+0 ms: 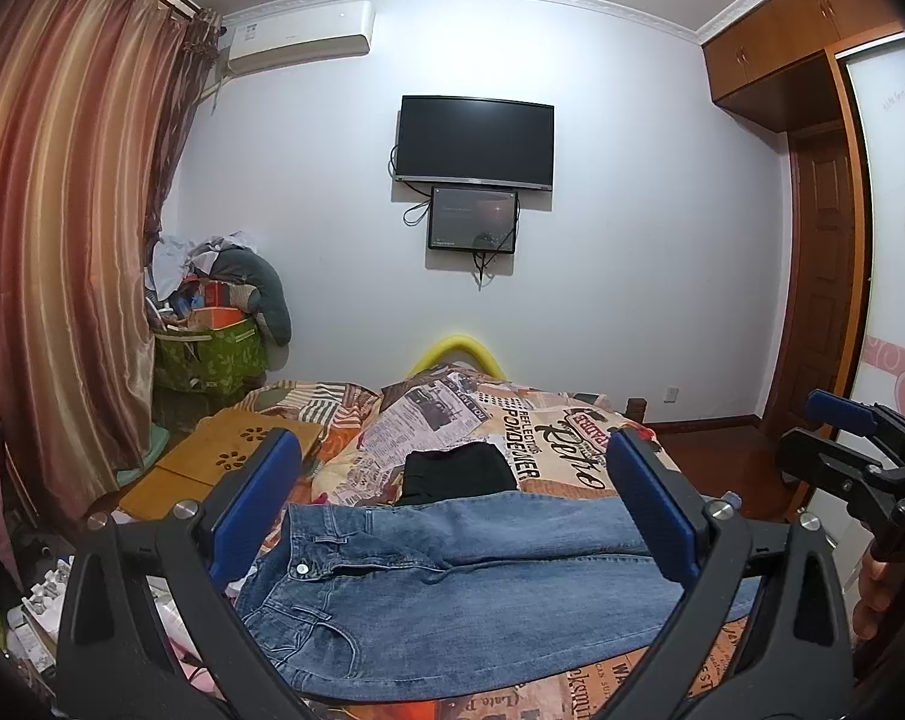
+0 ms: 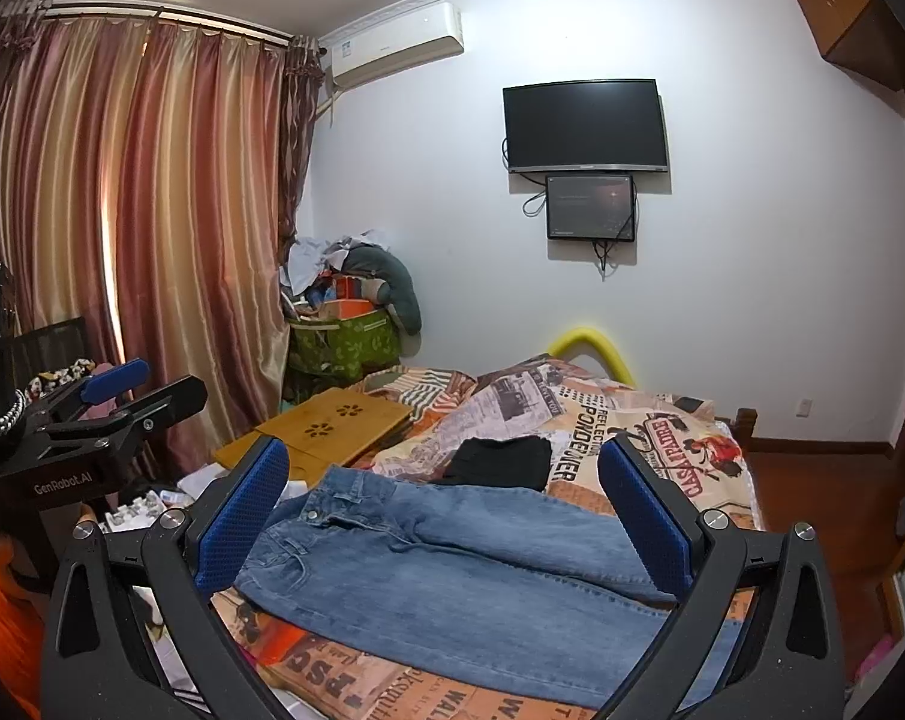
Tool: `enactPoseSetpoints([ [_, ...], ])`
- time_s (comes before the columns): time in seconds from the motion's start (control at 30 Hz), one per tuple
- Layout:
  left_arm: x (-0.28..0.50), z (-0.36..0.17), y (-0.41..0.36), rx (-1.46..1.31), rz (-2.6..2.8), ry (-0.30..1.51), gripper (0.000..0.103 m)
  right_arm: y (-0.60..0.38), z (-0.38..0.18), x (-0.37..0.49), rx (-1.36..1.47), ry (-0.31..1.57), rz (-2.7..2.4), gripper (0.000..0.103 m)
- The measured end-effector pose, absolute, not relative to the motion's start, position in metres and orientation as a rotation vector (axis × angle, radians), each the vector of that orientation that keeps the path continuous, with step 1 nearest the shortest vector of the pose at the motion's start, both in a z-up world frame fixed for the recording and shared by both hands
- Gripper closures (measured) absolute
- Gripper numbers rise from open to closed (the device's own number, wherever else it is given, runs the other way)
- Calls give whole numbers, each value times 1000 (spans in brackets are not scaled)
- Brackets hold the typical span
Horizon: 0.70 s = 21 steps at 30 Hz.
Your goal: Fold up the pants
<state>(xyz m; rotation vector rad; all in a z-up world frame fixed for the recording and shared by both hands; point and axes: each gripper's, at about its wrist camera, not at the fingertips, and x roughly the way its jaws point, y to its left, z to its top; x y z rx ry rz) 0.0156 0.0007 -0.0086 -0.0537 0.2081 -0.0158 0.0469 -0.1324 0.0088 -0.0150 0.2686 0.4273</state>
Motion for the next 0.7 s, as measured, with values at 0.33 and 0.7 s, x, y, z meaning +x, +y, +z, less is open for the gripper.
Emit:
enactPoseSetpoints([
  [0.33,12,-7,0,-45,-19,198,0,-133,10,46,-15,267,426,0],
  [0.7,10,-8,1,-34,-19,191,0,-134,11,45,-14,265,424,0],
])
